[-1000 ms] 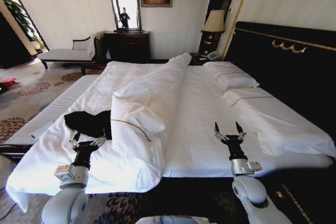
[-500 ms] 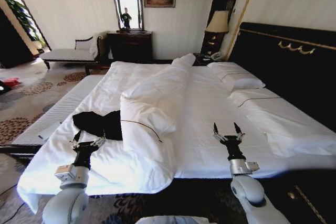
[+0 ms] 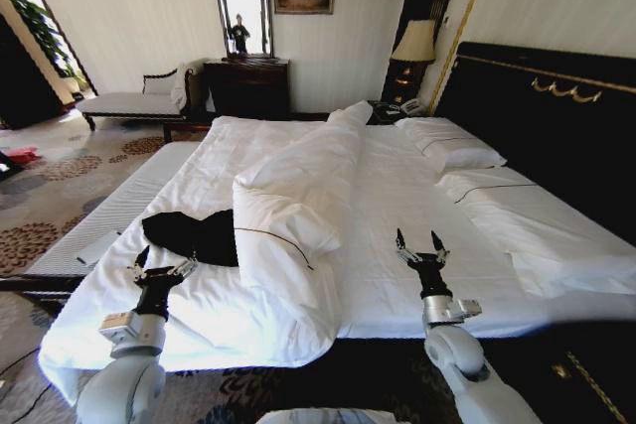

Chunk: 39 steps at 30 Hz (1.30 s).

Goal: Fold the clothes on the bed.

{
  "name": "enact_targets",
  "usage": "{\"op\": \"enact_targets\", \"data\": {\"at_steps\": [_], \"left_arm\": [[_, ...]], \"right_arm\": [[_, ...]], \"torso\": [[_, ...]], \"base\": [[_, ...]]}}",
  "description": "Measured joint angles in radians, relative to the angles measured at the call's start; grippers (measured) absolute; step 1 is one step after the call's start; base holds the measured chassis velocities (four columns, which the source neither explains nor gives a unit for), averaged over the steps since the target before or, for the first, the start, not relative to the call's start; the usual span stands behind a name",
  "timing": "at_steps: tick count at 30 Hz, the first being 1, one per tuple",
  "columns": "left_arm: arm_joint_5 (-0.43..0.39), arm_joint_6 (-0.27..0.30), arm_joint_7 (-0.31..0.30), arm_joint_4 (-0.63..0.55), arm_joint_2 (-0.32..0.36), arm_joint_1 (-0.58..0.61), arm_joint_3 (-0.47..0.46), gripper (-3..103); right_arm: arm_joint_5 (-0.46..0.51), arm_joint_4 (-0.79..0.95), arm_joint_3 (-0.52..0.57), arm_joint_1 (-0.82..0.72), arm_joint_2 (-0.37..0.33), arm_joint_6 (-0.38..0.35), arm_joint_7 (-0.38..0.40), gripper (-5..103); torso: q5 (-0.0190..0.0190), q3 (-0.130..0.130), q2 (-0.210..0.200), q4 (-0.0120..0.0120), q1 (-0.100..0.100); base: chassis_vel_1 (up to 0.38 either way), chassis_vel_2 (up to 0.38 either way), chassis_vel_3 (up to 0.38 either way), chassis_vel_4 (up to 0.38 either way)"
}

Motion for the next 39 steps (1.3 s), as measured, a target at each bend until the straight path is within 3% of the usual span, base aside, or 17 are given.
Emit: {"op": "enact_targets", "data": {"at_steps": [2,4,5,6,8,16,22,36,39], "left_arm": [[-0.004,0.003,-0.003,-0.024,0.003,0.015,-0.018,100],[-0.002,0.004,-0.003,-0.036,0.000,0.028,-0.026,100],[-0.002,0.004,-0.003,-0.036,0.000,0.028,-0.026,100],[0.000,0.004,-0.004,-0.044,-0.004,0.040,-0.032,100],[0.002,0.004,-0.004,-0.052,-0.007,0.056,-0.045,100],[-0.010,0.003,-0.005,-0.067,-0.006,0.082,-0.093,100],[-0.008,0.003,-0.009,-0.070,-0.015,0.097,-0.111,100],[0.017,-0.009,-0.016,-0.070,-0.060,0.108,-0.098,100],[0.021,-0.011,-0.017,-0.062,-0.065,0.104,-0.093,100]], "right_arm": [[0.265,0.072,-0.044,0.054,-0.014,-0.067,0.103,100],[0.408,0.102,-0.062,0.091,-0.021,-0.112,0.163,100],[0.408,0.102,-0.062,0.091,-0.021,-0.112,0.163,100],[0.492,0.116,-0.079,0.124,-0.026,-0.146,0.201,100],[0.568,0.111,-0.114,0.173,-0.028,-0.191,0.242,100],[0.617,0.051,-0.202,0.253,0.017,-0.245,0.274,100],[0.588,0.006,-0.296,0.299,0.020,-0.284,0.238,100],[0.525,-0.123,-0.398,0.372,0.073,-0.265,0.247,100],[0.516,-0.141,-0.417,0.393,0.103,-0.245,0.215,100]], "torso": [[-0.0006,0.000,0.000,0.0004,0.000],[-0.0004,0.000,0.000,0.0006,0.000],[-0.0004,0.000,0.000,0.0006,0.000],[-0.0005,0.000,0.000,0.0006,0.000],[-0.0002,0.000,0.000,0.0002,0.000],[-0.0002,0.000,0.000,0.0004,0.000],[-0.0003,0.000,0.000,0.0003,0.000],[-0.0002,0.000,0.000,0.0003,0.000],[-0.0002,0.000,0.000,0.0003,0.000]], "base": [[0.000,0.000,0.000,0.000],[0.000,0.000,0.000,0.000],[0.000,0.000,0.000,0.000],[0.000,0.000,0.000,0.000],[0.000,0.000,0.000,0.000],[0.000,0.000,0.000,0.000],[0.000,0.000,0.000,0.000],[0.000,0.000,0.000,0.000],[0.000,0.000,0.000,0.000]]}}
